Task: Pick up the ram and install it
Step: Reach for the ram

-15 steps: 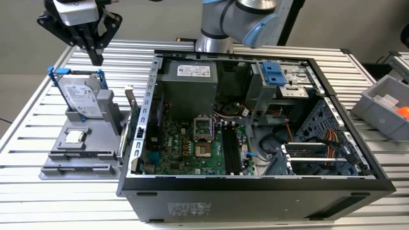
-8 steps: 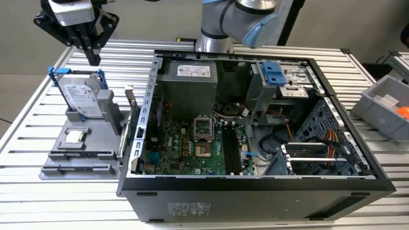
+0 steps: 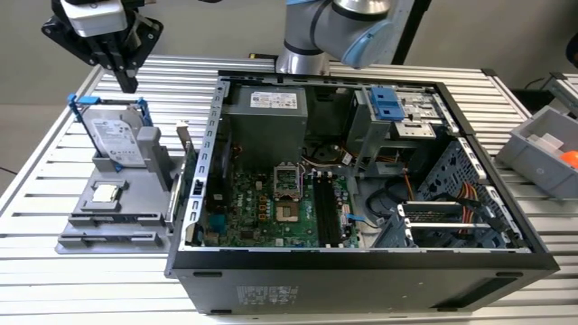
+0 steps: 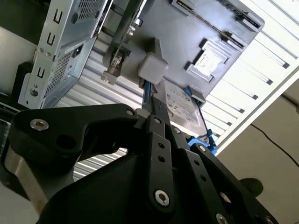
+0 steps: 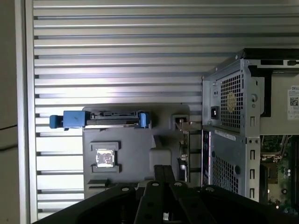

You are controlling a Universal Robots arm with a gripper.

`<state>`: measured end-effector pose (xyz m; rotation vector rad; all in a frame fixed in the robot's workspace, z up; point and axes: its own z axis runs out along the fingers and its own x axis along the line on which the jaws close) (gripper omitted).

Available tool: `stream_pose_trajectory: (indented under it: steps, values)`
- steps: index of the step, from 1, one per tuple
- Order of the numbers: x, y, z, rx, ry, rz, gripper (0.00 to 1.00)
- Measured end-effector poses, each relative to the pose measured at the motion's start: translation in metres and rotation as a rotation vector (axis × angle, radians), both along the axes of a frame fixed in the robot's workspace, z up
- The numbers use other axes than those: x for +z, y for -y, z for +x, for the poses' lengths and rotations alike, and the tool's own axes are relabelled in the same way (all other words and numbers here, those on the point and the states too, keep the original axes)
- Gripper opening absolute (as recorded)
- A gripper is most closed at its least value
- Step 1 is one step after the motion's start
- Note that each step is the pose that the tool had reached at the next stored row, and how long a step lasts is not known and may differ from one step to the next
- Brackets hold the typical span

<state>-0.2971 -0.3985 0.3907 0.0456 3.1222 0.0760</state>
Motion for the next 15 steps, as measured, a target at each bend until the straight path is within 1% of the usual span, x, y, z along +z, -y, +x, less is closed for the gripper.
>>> stream_pose_trajectory:
  steps: [15]
  values:
    - [-0.0001, 0.0000, -0.0101, 0.000, -0.0001, -0.0001, 0.00]
